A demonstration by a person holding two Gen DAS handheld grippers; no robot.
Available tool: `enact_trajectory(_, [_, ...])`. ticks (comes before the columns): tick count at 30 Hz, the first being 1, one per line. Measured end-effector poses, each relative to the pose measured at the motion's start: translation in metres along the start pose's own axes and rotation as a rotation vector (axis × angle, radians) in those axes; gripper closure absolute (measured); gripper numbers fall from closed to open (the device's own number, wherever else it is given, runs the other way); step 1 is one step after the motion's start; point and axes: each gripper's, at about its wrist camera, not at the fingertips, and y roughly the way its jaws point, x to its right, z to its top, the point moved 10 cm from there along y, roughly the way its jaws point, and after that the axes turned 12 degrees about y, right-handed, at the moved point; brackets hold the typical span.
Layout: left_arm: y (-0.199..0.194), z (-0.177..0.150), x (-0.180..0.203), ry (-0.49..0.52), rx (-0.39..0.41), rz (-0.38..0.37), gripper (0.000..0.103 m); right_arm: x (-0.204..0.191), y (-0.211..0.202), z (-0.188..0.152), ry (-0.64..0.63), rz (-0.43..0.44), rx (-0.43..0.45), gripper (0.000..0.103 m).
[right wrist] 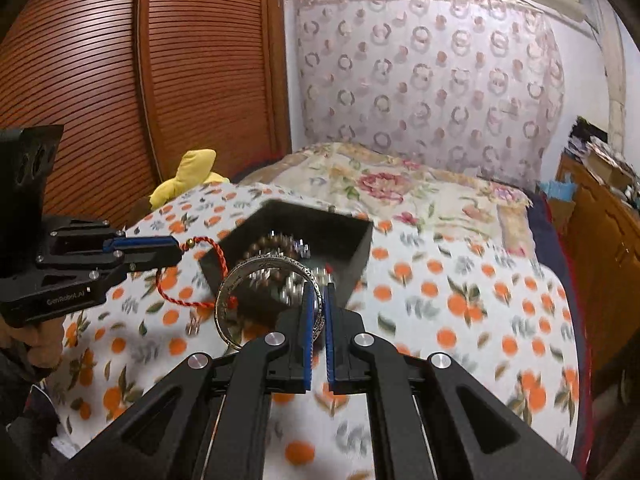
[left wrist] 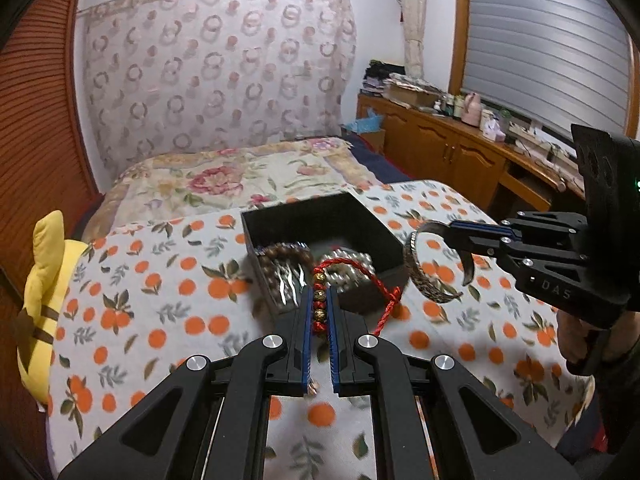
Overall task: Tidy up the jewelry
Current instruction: 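Carry the red bracelet with the left tool while the right carries the silver bangle to the box, then lower both pieces into the box and open both tools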
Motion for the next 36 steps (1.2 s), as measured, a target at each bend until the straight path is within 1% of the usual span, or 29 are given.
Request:
enact_trajectory(6, [0.017,0.010,-0.016,-0.014,-0.014,0.018,0.097,0.000,0.030,0.031,-0.039,0.021,0.000,0.097])
enact_trajectory(12, [0.030,0.014,-0.029,-0.025,-0.032,0.033,0.097,0.007,0.053,0.045,-0.032,0.039,-0.008,0.097])
enact_trajectory(18, [0.039,0.020,-0.045,-0.037,-0.042,0.046,0.097,0.012,0.068,0.036,-0.009,0.049,-0.031,0.097])
enact_trajectory(23, [0.050,0.029,-0.052,-0.040,-0.042,0.046,0.097,0.012,0.071,0.030,-0.003,0.062,-0.040,0.097])
enact_trajectory(32, [0.078,0.042,-0.051,-0.024,-0.068,0.037,0.097,0.002,0.085,0.011,-0.044,0.084,-0.095,0.096])
enact_trajectory(33, [0.083,0.043,-0.051,-0.017,-0.073,0.037,0.097,0.001,0.086,0.010,-0.043,0.089,-0.098,0.096])
enact_trajectory(34, [0.087,0.044,-0.049,-0.013,-0.078,0.035,0.097,0.000,0.086,0.010,-0.039,0.097,-0.101,0.093])
enact_trajectory(36, [0.093,0.046,-0.046,-0.006,-0.084,0.027,0.097,-0.001,0.085,0.010,-0.036,0.107,-0.099,0.092])
